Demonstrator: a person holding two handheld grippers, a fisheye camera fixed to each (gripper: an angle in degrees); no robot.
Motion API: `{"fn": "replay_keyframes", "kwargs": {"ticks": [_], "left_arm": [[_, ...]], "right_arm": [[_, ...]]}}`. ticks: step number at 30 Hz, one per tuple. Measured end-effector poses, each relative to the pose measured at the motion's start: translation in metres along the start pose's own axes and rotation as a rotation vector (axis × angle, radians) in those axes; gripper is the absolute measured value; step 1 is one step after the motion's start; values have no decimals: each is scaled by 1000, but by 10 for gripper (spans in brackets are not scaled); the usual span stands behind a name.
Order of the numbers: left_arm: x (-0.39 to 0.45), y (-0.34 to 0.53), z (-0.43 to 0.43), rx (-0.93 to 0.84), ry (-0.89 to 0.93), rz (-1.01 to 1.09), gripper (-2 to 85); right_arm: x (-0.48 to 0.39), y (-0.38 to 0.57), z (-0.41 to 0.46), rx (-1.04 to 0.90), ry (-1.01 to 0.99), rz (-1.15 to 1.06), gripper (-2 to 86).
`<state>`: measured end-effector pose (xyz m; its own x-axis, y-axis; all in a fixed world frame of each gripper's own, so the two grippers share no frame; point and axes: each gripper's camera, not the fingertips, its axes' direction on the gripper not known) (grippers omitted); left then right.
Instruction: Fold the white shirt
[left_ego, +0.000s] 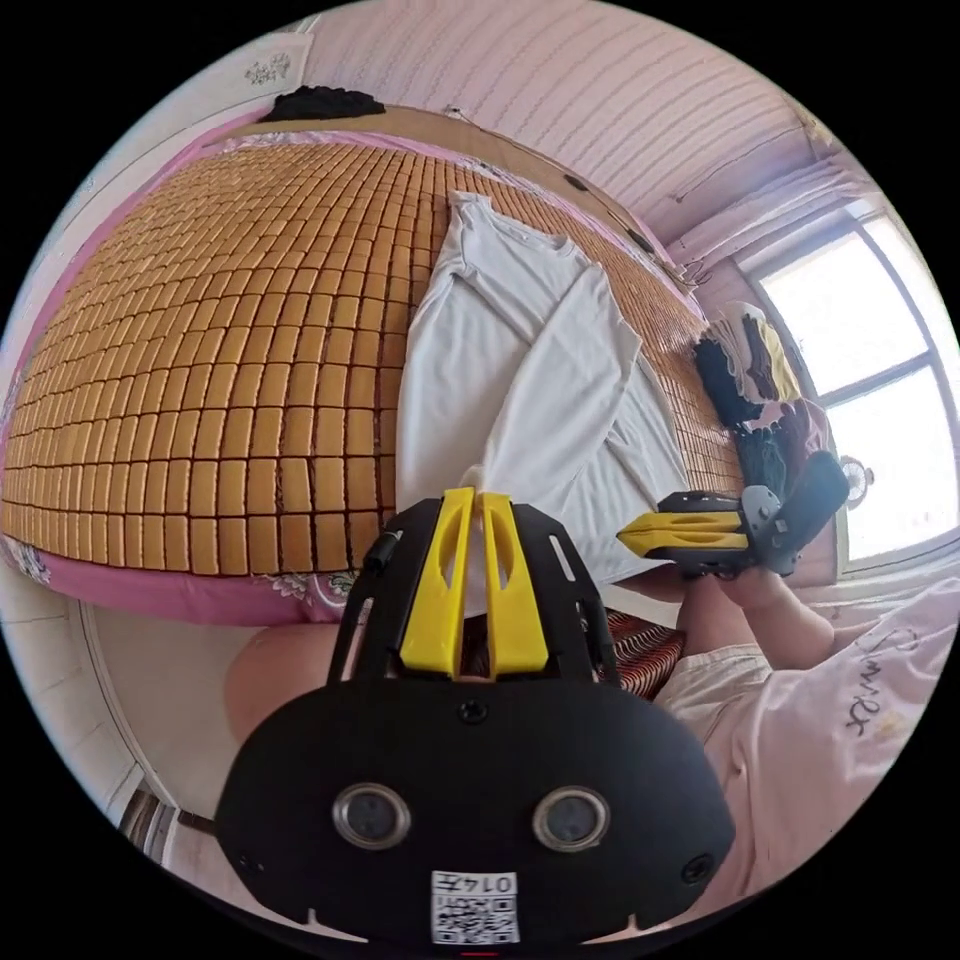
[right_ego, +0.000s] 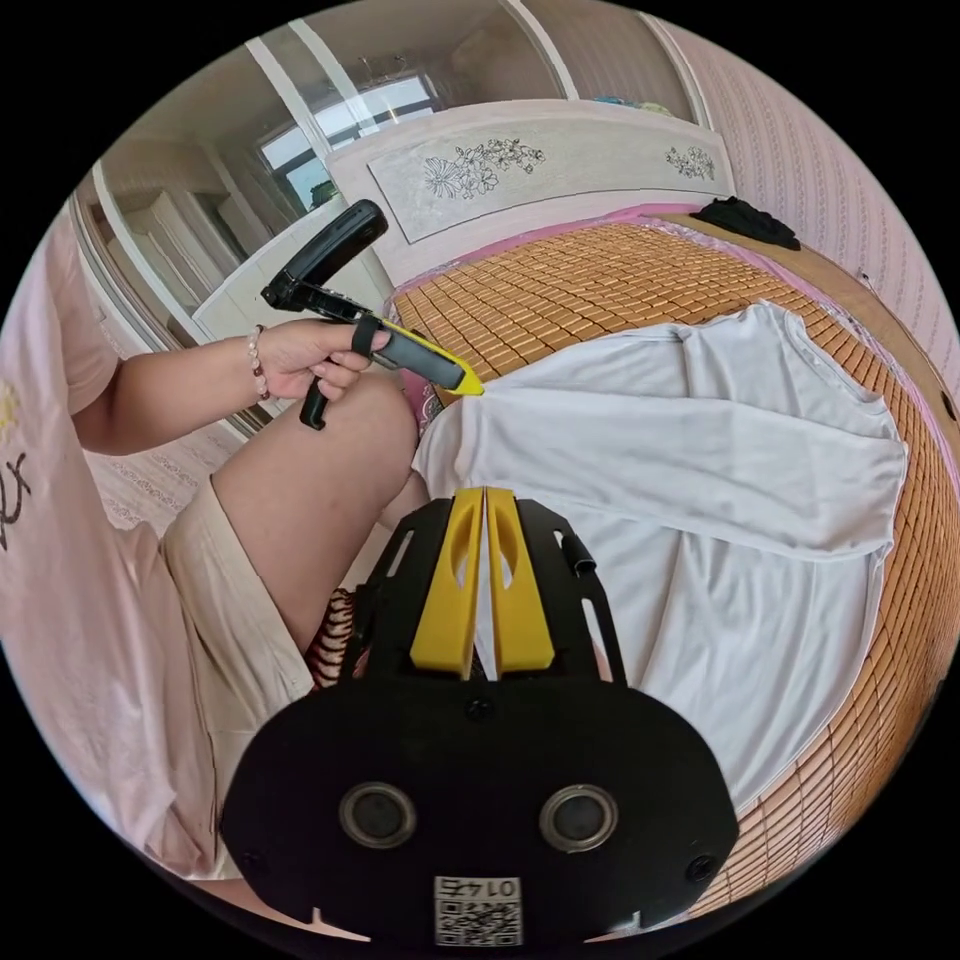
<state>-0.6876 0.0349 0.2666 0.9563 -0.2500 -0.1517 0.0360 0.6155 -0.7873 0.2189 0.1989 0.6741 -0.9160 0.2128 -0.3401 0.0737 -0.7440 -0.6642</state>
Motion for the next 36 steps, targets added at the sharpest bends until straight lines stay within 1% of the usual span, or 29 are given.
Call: {"fn": "replay_keyframes", "kwargs": {"ticks": [1, 3, 6, 8, 9, 10, 11, 14, 15, 17, 19, 21, 23, 26, 29, 31, 32, 34, 36], "left_arm": [[-5, -7, 3, -30, 16, -31, 1], [-8, -12, 2, -35, 33, -43, 8], [-6, -19, -12, -11, -43, -14, 13], [3, -32, -26, 9, -163, 60, 11], [5, -37, -28, 13, -180, 77, 10], [9, -49, -32, 26, -193, 121, 6], [15, -65, -32, 42, -185, 175, 4], [35, -119, -22, 66, -129, 303, -1], [40, -132, -19, 77, -110, 325, -1], [61, -187, 1, 94, -26, 391, 1], [79, -229, 22, 99, 24, 430, 8], [96, -270, 47, 79, 74, 449, 32], [115, -317, 82, 49, 123, 451, 53], [138, -365, 118, 26, 96, 445, 59], [154, -402, 151, -5, 82, 422, 63], [162, -418, 169, -39, 113, 416, 64], [167, -427, 181, -67, 96, 420, 61], [177, -436, 194, -109, 74, 453, 24], [187, -442, 203, -126, 46, 508, 13]], "right_arm": [[6, -1, 1, -11, 6, 11, 16], [15, -2, -2, -21, 68, 27, 30], [46, 4, -22, -17, 232, 40, 55], [84, 13, -47, 9, 394, 46, 83], [95, 14, -53, 6, 434, 49, 85], [118, 14, -62, -25, 517, 52, 90], [141, 13, -67, -67, 598, 48, 95], [198, 8, -69, -161, 697, 62, 104], [209, 6, -68, -178, 704, 69, 104], [243, -2, -64, -212, 713, 83, 98], [263, -6, -62, -199, 717, 99, 71], [283, -5, -65, -153, 667, 148, 24], [305, 3, -78, -110, 568, 217, 13], [316, 23, -104, -11, 530, 265, 9], [327, 45, -121, 19, 531, 307, 10], [335, 52, -125, 23, 501, 319, 10], [339, 55, -124, 6, 496, 315, 10], [343, 54, -122, -35, 507, 295, 10], [346, 52, -121, -60, 514, 273, 10]]}}
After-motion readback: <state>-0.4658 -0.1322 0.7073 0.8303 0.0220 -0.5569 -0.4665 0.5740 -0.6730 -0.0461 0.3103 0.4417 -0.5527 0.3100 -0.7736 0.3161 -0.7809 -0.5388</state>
